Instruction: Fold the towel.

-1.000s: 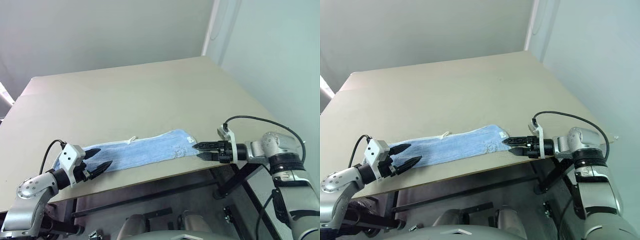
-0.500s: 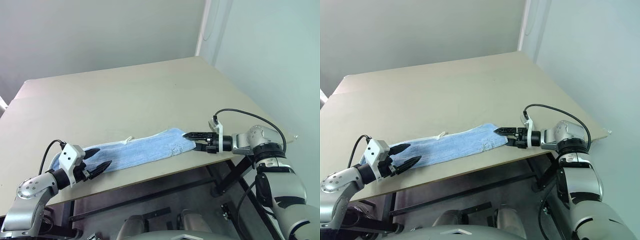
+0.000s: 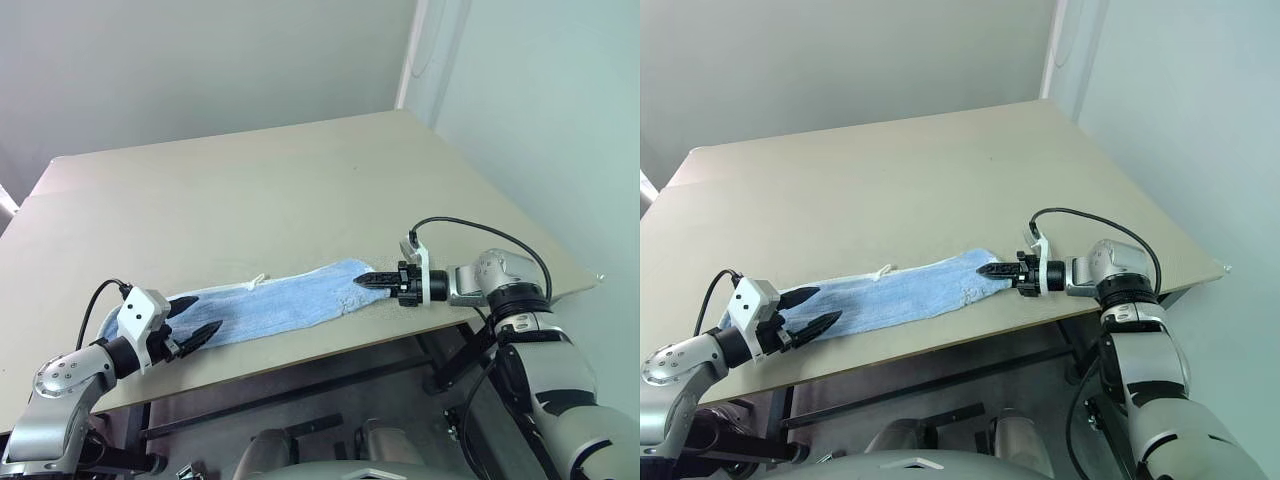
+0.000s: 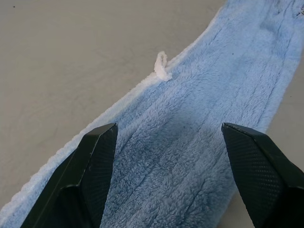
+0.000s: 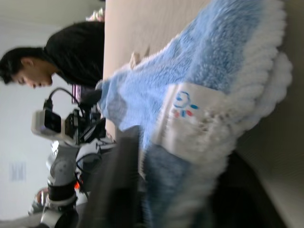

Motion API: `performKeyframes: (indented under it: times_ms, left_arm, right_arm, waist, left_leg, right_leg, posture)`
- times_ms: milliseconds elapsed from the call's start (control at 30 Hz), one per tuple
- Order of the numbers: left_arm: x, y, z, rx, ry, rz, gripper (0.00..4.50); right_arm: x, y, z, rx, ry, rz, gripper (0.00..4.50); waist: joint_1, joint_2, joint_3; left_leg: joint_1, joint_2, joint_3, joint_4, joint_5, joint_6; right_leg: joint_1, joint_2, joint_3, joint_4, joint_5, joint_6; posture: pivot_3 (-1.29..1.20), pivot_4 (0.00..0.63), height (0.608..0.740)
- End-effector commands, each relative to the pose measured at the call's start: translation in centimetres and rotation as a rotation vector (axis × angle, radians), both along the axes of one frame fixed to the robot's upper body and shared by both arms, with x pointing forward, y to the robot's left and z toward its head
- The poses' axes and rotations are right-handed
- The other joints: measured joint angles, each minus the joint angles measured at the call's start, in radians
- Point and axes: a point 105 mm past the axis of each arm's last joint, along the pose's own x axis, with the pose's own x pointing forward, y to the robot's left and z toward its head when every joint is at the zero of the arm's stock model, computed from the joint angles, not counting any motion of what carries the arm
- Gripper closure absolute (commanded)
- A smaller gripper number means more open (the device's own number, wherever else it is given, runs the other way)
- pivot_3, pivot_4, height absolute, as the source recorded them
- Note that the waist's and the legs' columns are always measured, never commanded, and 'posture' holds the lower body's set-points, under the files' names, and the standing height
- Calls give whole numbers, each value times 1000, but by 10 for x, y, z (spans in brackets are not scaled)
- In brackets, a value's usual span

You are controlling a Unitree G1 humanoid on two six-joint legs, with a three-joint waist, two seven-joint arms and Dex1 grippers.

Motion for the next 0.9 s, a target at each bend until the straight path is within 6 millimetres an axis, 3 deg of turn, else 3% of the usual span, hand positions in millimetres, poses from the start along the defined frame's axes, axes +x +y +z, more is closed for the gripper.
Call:
performKeyframes:
  times_ms: [33, 300, 467, 667, 733, 900]
  left_arm:
    - [4, 2, 9, 19, -44, -2, 820]
    - [8, 3, 6, 26, -45, 9, 820]
    - [9, 11, 8, 32, -48, 34, 820]
    - [9, 15, 7, 35, -45, 49, 820]
    - [9, 15, 5, 39, -42, 50, 820]
    - [14, 13, 5, 38, -44, 41, 820]
  right_arm:
    - [3, -4, 8, 4, -33, 0, 4326]
    - [19, -39, 20, -60, -100, -105, 4439]
    - [24, -97, 45, -170, -189, -199, 4439]
    - [14, -161, 60, -398, -342, -191, 4439]
    - [3, -167, 63, -432, -386, -83, 4439]
    - [-16, -148, 60, -434, -421, 186, 4439]
  waist:
    - [0, 0, 0]
    - [6, 1, 0]
    - [9, 3, 2]
    - [5, 3, 4]
    - [0, 3, 4]
    - [-4, 3, 6]
  left_leg:
    - [0, 0, 0, 0, 0, 0]
    - [0, -1, 0, 0, 0, 0]
    - [-2, -2, 1, 0, -1, 0]
    - [-1, -1, 4, 0, -1, 0]
    - [-1, -1, 5, 0, -1, -1]
    - [0, 0, 7, 0, -2, -1]
  right_leg:
    - [0, 0, 0, 0, 0, 0]
    - [0, -1, 0, -1, 0, 0]
    - [-1, -2, 0, -2, 0, 0]
    - [-1, -1, 0, -2, 0, 0]
    - [-1, -1, 0, -2, 0, 0]
    - [-1, -1, 0, -1, -1, 0]
  posture:
    - [0, 0, 740]
    - [0, 0, 740]
    - [0, 0, 740]
    - [0, 0, 740]
    - [0, 0, 740]
    - [0, 0, 740]
